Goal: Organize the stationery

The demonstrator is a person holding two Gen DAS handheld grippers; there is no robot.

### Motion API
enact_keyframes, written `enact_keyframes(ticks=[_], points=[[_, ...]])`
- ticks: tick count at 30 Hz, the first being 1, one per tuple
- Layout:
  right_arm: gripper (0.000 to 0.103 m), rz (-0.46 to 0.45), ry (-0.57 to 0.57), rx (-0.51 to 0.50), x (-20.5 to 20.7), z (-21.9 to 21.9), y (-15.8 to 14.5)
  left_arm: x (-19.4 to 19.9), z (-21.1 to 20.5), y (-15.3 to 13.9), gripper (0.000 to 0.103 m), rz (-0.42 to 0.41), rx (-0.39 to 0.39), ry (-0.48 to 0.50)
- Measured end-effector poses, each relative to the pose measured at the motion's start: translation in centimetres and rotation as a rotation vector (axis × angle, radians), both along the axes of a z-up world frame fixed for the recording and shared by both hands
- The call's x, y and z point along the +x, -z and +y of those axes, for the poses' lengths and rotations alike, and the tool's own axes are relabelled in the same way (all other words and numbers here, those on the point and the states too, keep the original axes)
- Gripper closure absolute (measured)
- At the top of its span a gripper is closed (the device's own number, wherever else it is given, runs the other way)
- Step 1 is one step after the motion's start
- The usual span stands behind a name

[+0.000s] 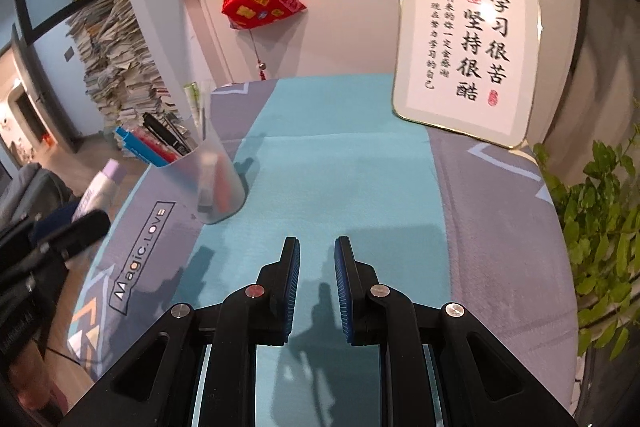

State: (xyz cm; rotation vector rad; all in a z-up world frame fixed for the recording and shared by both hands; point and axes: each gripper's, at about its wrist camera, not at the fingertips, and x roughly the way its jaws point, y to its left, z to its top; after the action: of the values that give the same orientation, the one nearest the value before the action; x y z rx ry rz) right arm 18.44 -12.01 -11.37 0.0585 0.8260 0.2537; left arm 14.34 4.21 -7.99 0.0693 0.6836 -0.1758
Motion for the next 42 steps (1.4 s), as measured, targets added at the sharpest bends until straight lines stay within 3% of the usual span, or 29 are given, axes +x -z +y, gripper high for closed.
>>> enact_keyframes(ticks=[8, 19, 42], points=[[0.086, 0.007, 0.030, 0.040, -0.4, -1.9, 0.4, 2.1, -0.5, -1.8, 0.079, -0.008, 0.046, -0.010], [0.086, 0.022, 0.048, 0.078, -0.4, -3.1, 0.8, 5.4, -0.5, -2.7, 0.079, 0.068, 0.036, -0.032], [0.086, 0.044, 0.057, 0.102, -0.4, -4.1, 1.5, 8.1, -1.0, -0.9, 0.080, 0.190, 0.072, -0.083]])
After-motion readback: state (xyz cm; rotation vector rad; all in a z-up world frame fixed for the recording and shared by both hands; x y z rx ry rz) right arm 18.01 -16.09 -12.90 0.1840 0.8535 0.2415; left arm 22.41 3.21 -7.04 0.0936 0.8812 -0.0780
